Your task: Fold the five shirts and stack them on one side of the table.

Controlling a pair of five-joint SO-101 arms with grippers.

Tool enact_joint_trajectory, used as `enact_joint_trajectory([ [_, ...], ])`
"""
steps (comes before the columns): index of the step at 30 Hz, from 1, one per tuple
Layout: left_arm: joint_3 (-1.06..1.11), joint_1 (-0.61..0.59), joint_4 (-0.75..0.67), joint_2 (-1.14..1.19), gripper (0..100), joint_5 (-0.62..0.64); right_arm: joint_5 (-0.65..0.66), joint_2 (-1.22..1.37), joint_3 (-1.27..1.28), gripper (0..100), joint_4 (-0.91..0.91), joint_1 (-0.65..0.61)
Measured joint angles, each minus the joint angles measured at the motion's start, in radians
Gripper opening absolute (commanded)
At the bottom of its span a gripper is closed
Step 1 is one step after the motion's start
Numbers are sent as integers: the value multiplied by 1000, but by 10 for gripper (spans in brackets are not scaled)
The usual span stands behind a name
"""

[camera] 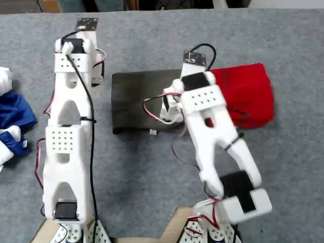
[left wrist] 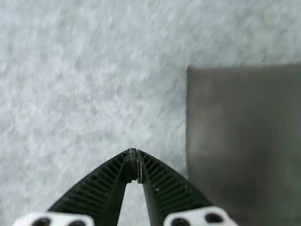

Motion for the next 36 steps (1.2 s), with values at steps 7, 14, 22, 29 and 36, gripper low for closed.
enact_joint_trajectory([
  [7,196,-51,0,-150,29,-28,-170,270,-143,424,-115,-6],
  [14,250,-106,0,-155,29,-28,-183,528,-259,423,-178,-6],
  [22,253,-127,0,-155,29,-81,-176,595,-344,254,-123,37],
  [29,253,-126,0,-155,29,-89,-55,597,-350,46,-104,54],
  [36,253,-126,0,-155,29,-91,-14,605,-410,15,-11,77],
])
